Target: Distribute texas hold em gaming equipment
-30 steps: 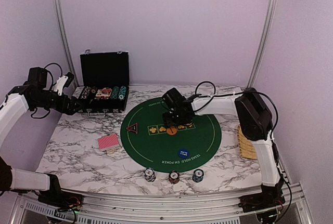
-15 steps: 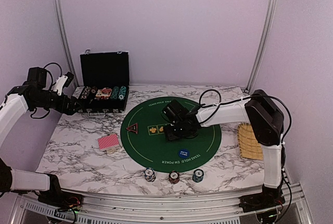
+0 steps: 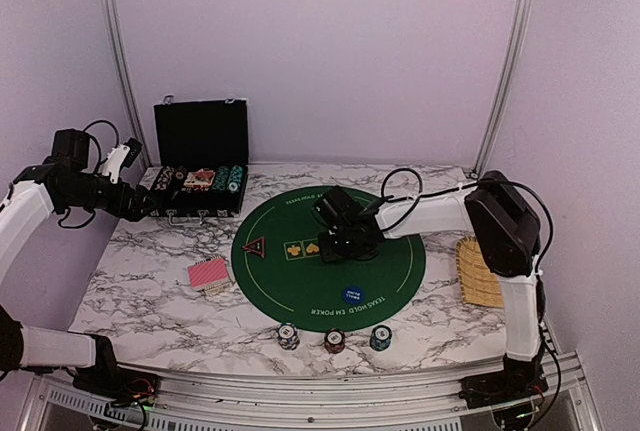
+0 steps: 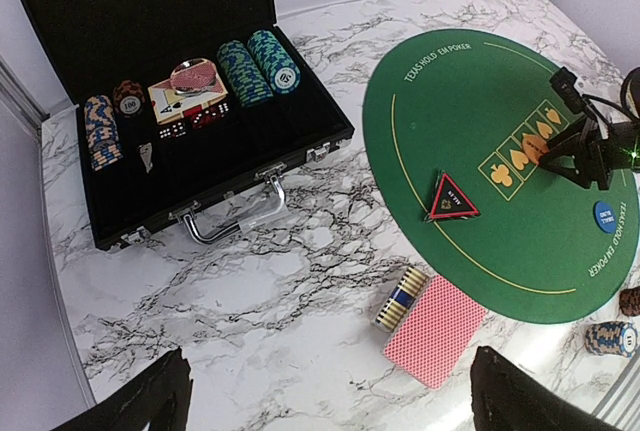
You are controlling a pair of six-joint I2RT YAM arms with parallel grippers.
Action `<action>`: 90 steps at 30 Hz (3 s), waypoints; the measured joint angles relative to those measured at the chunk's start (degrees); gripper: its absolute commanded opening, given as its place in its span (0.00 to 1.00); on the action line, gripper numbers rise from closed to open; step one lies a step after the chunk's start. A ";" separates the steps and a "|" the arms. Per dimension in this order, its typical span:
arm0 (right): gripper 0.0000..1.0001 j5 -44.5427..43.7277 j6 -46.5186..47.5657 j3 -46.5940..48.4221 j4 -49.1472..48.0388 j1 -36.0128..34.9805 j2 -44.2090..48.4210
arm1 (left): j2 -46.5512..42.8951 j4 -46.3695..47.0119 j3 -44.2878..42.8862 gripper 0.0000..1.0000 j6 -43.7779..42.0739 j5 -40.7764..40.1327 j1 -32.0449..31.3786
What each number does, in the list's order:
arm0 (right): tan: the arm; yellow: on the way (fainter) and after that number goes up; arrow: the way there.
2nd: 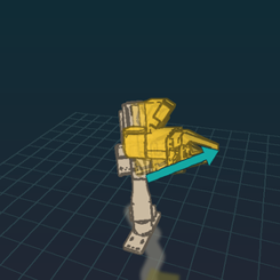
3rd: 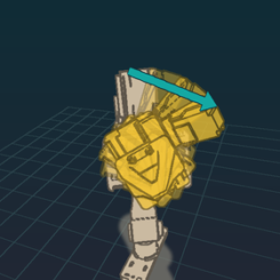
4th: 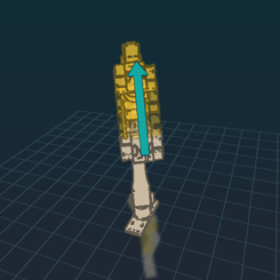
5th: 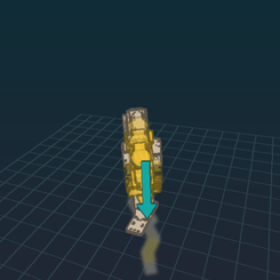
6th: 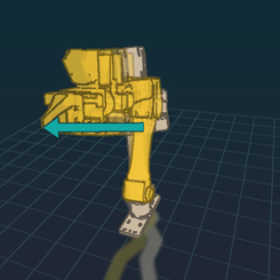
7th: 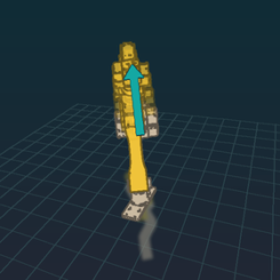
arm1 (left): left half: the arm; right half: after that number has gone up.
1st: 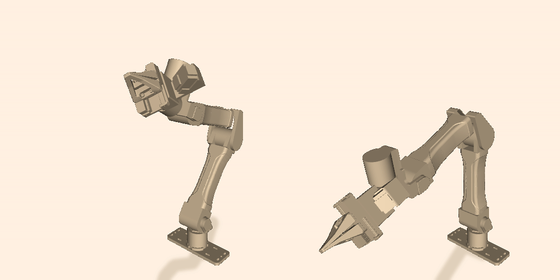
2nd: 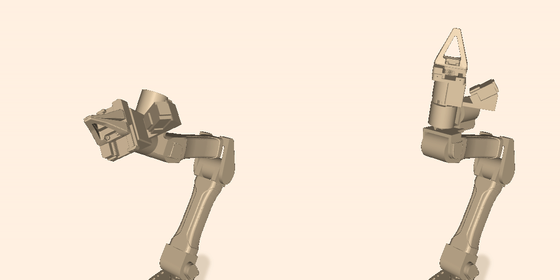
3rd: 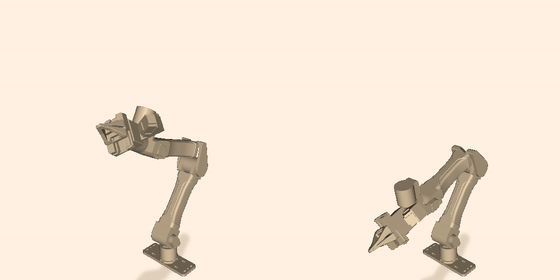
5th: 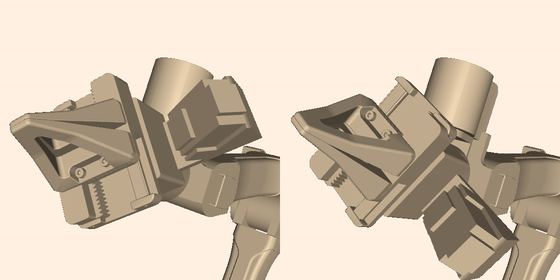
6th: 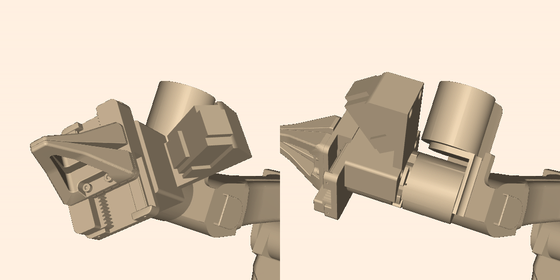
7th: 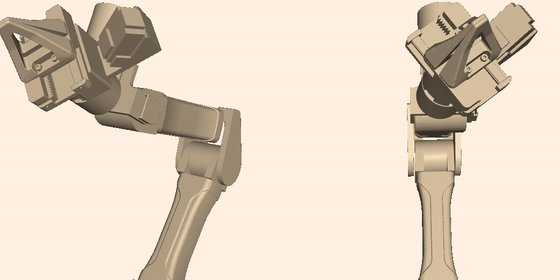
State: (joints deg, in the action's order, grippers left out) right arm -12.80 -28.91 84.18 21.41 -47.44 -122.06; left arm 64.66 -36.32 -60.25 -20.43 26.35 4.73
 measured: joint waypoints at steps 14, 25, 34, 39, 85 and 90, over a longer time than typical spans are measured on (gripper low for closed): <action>0.36 -3.41 1.51 11.02 1.11 1.20 -7.48 | -0.02 0.00 0.00 0.99 -0.04 -0.09 0.00; 0.36 -5.01 2.16 22.25 2.34 4.35 -14.80 | -0.02 -0.04 0.00 0.99 -0.26 -0.46 0.00; 0.36 -5.35 2.16 30.42 3.56 5.88 -19.91 | -0.02 -0.61 0.00 0.99 -0.63 -0.50 0.00; 0.45 -5.33 2.47 31.32 4.61 6.91 -20.13 | -0.02 -1.33 0.00 0.99 -0.66 -0.48 0.00; 0.55 7.23 12.35 -15.21 6.45 -5.38 13.68 | -2.49 -1.75 0.11 0.99 -0.39 -0.83 0.00; 0.50 6.97 12.61 -15.21 6.49 -5.38 13.09 | -2.49 -1.75 0.11 0.99 -0.42 -0.79 0.00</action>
State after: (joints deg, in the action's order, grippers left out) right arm -5.82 -16.29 68.97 27.90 -52.82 -108.97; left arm 62.17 -38.06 -60.14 -20.84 25.56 4.73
